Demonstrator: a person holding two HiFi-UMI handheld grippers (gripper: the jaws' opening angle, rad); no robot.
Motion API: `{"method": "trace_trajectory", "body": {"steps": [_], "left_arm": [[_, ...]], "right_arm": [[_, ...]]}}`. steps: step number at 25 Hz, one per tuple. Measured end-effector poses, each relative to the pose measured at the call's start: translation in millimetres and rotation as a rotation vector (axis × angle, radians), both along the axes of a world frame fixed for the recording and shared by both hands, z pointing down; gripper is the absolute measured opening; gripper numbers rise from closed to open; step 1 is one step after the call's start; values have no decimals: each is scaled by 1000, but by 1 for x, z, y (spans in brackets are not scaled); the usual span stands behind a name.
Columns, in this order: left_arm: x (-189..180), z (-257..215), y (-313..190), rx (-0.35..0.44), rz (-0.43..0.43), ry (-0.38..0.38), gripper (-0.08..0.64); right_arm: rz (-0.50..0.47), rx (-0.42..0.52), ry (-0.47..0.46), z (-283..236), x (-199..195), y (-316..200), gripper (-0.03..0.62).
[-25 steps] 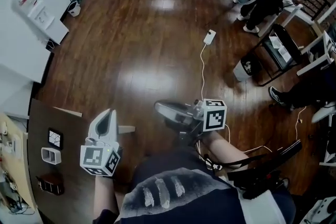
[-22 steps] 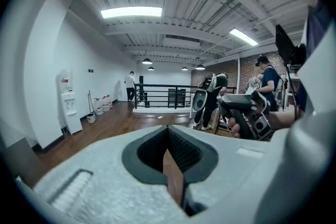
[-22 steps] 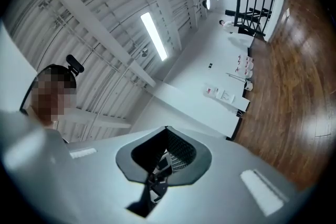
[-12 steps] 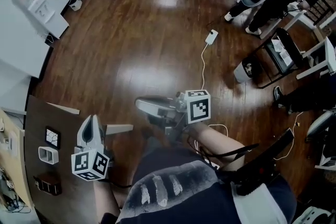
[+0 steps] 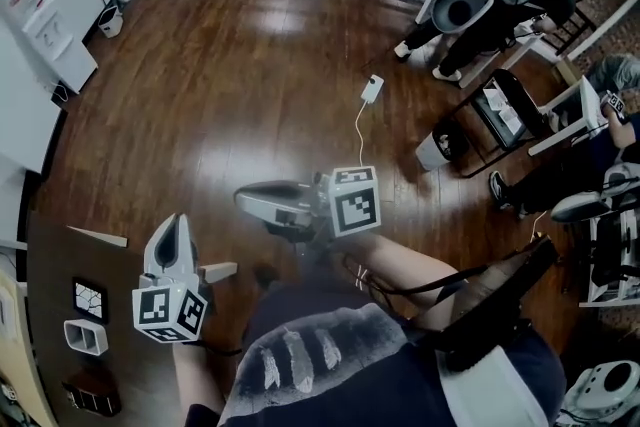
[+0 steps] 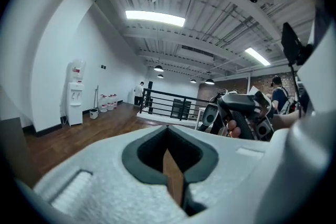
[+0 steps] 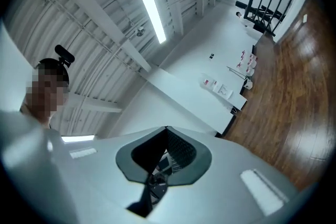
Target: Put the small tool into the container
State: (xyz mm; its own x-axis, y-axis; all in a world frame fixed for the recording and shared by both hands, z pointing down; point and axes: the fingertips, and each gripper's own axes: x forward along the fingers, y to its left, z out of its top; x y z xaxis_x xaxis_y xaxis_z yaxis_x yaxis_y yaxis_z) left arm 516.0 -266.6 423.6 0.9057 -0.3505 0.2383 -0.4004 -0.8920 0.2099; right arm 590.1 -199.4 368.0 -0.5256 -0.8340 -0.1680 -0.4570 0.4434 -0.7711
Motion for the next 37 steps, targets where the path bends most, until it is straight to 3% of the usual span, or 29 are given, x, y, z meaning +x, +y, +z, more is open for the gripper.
{"method": "trace_trajectory", "body": {"steps": [8,12,16,25,30,37], "left_arm": [[-5,-4,-41,-10,42,43,-2],[-22,-6,-54,5,27,68,-2],[-40,-7,-62,24,9,82,-2],[-49,8,-80,-2,-52,42,-2],[-24,5,-80,12,12,20,0],[24,25,-89,-55,10,-57,-2]], "right_arm": [[8,-24,219,5,-32,-59,0],[-42,2,334,6,-57,-79,0],[-99,32,385,8,-80,-100,0],[-188,60,368,15,-95,-125,0],[-167,66,322,17,-69,-135,0],[-137,49,292,23,-10,-136,-2]]}}
